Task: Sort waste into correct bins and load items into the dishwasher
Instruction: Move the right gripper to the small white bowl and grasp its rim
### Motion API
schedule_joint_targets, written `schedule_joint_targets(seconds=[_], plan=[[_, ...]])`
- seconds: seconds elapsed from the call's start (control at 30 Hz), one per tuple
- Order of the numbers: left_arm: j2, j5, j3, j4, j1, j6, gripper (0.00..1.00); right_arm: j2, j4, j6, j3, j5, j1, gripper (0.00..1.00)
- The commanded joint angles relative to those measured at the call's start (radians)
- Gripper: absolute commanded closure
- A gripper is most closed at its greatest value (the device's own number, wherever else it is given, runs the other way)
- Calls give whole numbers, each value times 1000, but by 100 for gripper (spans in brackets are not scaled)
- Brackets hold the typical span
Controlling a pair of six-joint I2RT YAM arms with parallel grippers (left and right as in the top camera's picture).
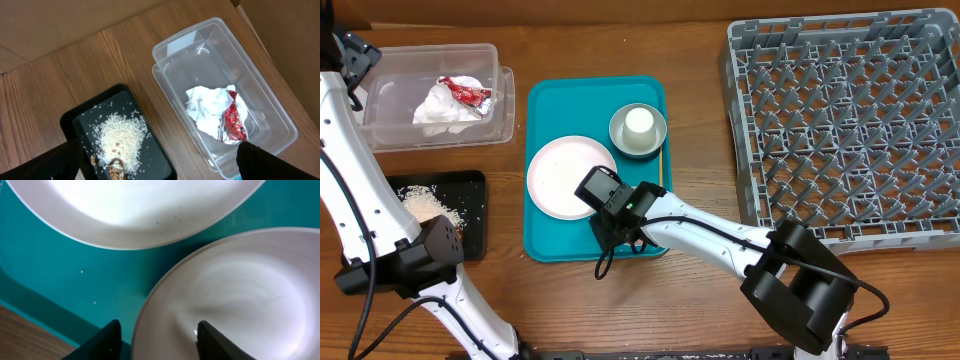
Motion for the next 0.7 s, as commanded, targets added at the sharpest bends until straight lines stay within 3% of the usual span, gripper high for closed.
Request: schedule_joint_targets(seconds=[0.0,0.27,0.37,0.5,0.67], plan=[[0,-13,2,1,5,1,0,-1,3,26,20,28,4,56],[0,-13,2,1,5,2,0,-13,-4,48,24,27,4,79],[0,-13,2,1,5,1,0,-19,-4,48,24,24,4,81],[0,-13,2,1,5,1,0,-36,-5,52,24,24,4,92],[0,-13,2,1,5,2,0,-85,-6,52,25,6,4,92]])
